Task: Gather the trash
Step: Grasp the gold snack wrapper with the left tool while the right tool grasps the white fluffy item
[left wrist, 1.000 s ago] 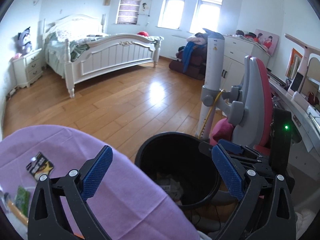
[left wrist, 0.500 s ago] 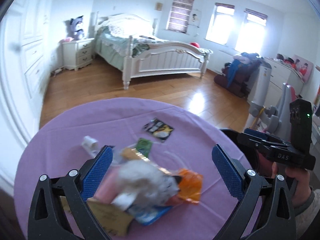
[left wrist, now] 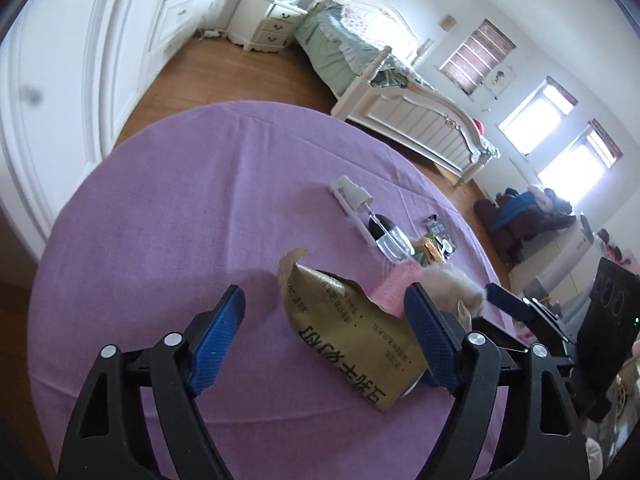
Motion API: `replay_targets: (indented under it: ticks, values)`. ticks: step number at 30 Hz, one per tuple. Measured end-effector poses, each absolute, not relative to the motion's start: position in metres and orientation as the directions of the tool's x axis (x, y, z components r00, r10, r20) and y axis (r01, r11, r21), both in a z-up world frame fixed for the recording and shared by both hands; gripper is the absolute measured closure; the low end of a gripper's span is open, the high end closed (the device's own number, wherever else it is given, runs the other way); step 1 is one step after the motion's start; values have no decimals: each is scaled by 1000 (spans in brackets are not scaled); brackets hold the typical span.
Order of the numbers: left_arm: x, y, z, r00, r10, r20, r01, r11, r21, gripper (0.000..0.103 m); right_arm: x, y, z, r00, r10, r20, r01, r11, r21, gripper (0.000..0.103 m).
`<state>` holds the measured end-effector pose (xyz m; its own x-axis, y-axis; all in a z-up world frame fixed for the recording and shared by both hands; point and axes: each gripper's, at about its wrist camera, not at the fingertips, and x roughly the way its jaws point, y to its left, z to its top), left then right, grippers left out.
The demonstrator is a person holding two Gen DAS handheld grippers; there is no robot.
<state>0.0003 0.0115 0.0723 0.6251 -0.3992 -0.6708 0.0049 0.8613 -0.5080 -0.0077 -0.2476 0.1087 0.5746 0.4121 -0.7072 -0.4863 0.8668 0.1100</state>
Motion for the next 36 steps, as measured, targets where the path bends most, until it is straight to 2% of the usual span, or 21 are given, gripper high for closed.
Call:
replay_targets:
  ticks: [2, 4, 5, 6, 7, 11, 17, 21, 28, 36]
  values:
    - [7, 5, 64, 613, -406, -678, -7, 855, -519, 36, -4, -240, 104, 568, 393, -723, -485, 870, 92, 30]
    - [11, -1, 59, 623, -385, -681, -20, 863, -505, 51, -1, -234, 99, 556, 374, -742, -480, 874, 80, 34]
    - [10, -3, 56, 625, -374, -685, -22, 869, -495, 57, 1, -233, 97, 551, 367, -749, -477, 876, 79, 40]
    - [12, -5, 54, 619, -380, -687, -23, 866, -500, 72, 2, -233, 95, 547, 367, -753, -476, 876, 81, 44]
    - [13, -4, 53, 617, -393, -682, -23, 857, -515, 74, 3, -234, 95, 538, 375, -755, -479, 873, 92, 51]
    - [13, -4, 54, 625, -401, -669, -2, 857, -516, 76, 0, -240, 97, 534, 409, -740, -485, 865, 128, 60]
    - [2, -1, 79, 700, -356, -619, 25, 878, -477, 77, -7, -260, 120, 565, 488, -665, -486, 848, 210, 60]
    - [-5, -8, 123, 763, -326, -559, 64, 898, -436, 77, -11, -289, 144, 625, 528, -576, -458, 845, 277, 60]
    - [-2, -75, 185, 782, -391, -485, 239, 907, -347, 77, -16, -365, 172, 773, 421, -475, -325, 905, 273, 60]
    - [11, -199, 199, 703, -525, -480, 450, 851, -273, 76, -21, -457, 160, 842, 274, -465, -152, 947, 282, 60]
